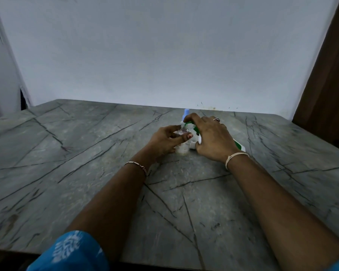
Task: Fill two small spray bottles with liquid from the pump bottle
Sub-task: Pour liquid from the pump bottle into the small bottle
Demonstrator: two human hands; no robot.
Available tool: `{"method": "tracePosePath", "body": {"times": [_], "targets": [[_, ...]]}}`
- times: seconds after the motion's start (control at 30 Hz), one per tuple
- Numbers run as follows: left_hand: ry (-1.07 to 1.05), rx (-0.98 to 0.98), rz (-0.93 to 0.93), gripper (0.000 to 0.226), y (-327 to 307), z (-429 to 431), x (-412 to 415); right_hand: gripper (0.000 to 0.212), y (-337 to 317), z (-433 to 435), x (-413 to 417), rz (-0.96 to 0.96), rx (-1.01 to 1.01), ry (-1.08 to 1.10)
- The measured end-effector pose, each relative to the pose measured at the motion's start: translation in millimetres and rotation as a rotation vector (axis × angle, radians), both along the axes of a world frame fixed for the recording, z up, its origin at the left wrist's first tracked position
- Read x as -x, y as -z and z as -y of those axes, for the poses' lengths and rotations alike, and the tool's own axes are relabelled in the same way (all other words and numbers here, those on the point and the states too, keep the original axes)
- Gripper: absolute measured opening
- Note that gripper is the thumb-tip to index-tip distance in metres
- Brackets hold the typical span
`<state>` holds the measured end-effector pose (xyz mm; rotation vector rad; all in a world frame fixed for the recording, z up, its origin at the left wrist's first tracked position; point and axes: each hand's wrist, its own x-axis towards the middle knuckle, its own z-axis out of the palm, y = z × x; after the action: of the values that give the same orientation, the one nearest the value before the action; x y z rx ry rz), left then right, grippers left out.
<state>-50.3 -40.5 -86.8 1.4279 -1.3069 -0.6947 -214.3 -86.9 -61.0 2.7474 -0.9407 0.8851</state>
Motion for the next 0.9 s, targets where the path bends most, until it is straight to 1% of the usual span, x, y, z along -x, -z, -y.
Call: {"method": "tracePosePath", "body": {"times": [0.13,0.23,0.27,0.4,0.47,0.6,0.8,0.9], "targets": [[-0.001,0.004,-0.006,0.057,-0.6,-0.8,1.6,0.076,0.5,-0.5,0.0,-0.014,0.015,0.017],[0.003,0.016,-0.014,0.035,0.2,-1.2,1.7,0.081,0.9,-0.9,4.0,-0.027,0.003,-0.002],[0.004,0.025,-0.013,0.033,0.3,-0.9,1.5,0.081,1.0,-1.0,4.9,-0.027,0.001,-0.005],[0.008,0.027,0.0,0.038,0.5,0.6,-0.1,0.079,-0.3,-0.5,5.3,-0.03,-0.022,-0.014],[0.013,0.021,-0.003,0.044,0.7,1.6,-0.8,0.075,-1.2,-0.1,3.5,-0.018,-0.03,-0.021],[0.019,0.018,-0.001,0.042,0.7,1.9,-1.9,0.07,-0.9,0.9,-1.0,-0.006,0.001,-0.013],[0.01,0.026,-0.006,0.054,0.1,-0.4,-0.8,0.079,1.8,0.9,2.8,-0.034,0.027,-0.007],[0.012,0.017,-0.002,0.051,0.5,0.8,-1.0,0.081,1.8,0.8,3.5,-0.04,0.036,-0.006]]}}
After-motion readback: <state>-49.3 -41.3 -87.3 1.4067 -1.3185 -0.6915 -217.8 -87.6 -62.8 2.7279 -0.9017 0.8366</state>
